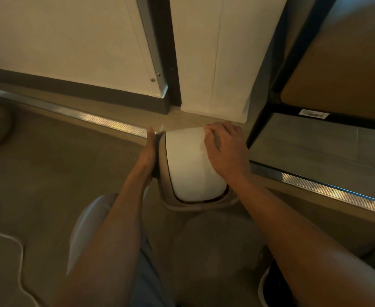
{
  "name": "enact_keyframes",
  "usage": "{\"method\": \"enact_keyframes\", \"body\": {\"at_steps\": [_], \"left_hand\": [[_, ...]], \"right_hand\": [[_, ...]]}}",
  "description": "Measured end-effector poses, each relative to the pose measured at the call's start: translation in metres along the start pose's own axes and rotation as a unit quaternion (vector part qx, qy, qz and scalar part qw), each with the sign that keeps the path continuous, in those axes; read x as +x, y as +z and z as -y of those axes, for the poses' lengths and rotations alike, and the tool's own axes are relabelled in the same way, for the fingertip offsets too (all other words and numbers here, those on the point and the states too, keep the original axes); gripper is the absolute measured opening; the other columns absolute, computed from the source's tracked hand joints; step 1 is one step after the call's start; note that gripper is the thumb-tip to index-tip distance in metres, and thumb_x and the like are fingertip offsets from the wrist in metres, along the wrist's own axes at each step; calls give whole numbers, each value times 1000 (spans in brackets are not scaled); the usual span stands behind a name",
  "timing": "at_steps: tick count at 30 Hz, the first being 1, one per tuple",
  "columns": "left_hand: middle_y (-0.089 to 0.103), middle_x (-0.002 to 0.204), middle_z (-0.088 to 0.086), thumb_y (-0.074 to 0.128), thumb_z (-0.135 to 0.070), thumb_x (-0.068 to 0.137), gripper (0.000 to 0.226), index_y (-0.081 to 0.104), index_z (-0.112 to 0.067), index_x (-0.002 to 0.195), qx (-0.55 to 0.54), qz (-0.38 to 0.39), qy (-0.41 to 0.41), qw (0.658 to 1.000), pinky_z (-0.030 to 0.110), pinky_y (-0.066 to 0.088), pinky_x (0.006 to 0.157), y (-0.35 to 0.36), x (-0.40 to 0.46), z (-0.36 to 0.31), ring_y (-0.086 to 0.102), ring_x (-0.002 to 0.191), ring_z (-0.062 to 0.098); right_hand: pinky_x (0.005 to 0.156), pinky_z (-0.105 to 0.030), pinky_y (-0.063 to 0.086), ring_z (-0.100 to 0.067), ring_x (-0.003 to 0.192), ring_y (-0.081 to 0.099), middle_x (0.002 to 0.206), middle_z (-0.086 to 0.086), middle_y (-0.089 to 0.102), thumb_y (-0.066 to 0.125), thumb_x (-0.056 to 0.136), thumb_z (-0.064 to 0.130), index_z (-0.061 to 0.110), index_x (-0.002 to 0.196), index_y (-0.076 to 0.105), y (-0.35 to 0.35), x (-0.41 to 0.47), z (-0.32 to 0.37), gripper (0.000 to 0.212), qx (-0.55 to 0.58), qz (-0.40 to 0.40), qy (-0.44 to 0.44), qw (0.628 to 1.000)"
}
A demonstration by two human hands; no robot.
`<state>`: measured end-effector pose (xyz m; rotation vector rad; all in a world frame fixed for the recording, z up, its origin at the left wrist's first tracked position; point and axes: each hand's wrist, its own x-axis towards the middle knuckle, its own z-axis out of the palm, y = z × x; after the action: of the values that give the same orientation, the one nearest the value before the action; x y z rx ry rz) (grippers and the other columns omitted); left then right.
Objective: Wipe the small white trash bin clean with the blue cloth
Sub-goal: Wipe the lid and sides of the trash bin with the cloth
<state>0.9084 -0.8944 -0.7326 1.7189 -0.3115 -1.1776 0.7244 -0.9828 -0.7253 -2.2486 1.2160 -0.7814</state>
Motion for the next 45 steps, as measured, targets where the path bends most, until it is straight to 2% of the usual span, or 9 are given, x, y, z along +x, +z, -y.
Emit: {"method": "enact_keyframes", "body": {"at_steps": [3,7,11,16,21,25,32,36,45], "left_hand": [[71,120,11,36,-59,104,47,68,-26,110,25,5,-24,999,44,52,100,5,10,-24,66,106,26],[71,83,-2,42,-48,103,36,67,-26,91,53,-71,-27,996,28,45,59,12,-20,-3,62,75,17],[69,104,6,35,-52,106,40,58,-25,126,35,-83,-28,996,28,48,57,-1,-49,37,63,79,20],[74,103,14,56,-61,92,40,73,-24,93,139,7,-55,989,34,55,74,2,-1,-36,67,81,24],[65,121,9,48,-57,100,41,68,-25,116,464,125,-9,877,32,50,72,30,31,-98,62,94,22],[60,137,6,42,-36,108,35,68,-21,127,613,178,118,761,32,37,103,55,34,-112,54,126,24],[70,117,1,44,-20,107,31,73,-15,117,479,7,302,824,19,38,93,35,30,-140,63,110,16],[68,112,-4,53,-42,102,25,66,-23,113,384,41,327,862,30,47,91,49,12,-146,62,102,13],[62,122,18,27,-31,112,43,59,-5,125,594,119,194,772,32,37,90,34,3,-91,58,114,32]], "right_hand": [[92,-33,45,-17,114,50,120,3,63,41,101,40,21,115,66,0,2,1,33,27,-7,31,999],[92,-33,46,-15,115,48,120,4,62,45,101,40,22,116,65,0,1,2,31,49,-9,43,998],[97,-32,44,-16,117,48,122,3,62,44,100,40,21,118,65,0,-1,1,34,57,6,32,998],[98,-31,43,-14,114,49,120,2,62,44,101,39,20,117,65,0,0,-1,32,58,2,21,998],[94,-25,36,-15,110,53,117,3,63,32,98,46,20,115,66,4,4,-1,45,29,-2,27,999],[93,-28,40,-16,106,53,113,1,63,34,99,41,18,113,65,4,2,1,41,34,-17,22,999],[88,-32,44,-15,104,51,110,0,63,39,100,34,18,110,64,4,1,2,31,51,-29,22,998],[92,-32,43,-17,103,55,109,0,64,40,100,31,16,108,64,5,0,0,29,58,-36,11,998],[86,-25,39,-9,98,46,107,-1,60,44,102,26,16,109,60,2,-2,3,21,64,-27,18,997]]}}
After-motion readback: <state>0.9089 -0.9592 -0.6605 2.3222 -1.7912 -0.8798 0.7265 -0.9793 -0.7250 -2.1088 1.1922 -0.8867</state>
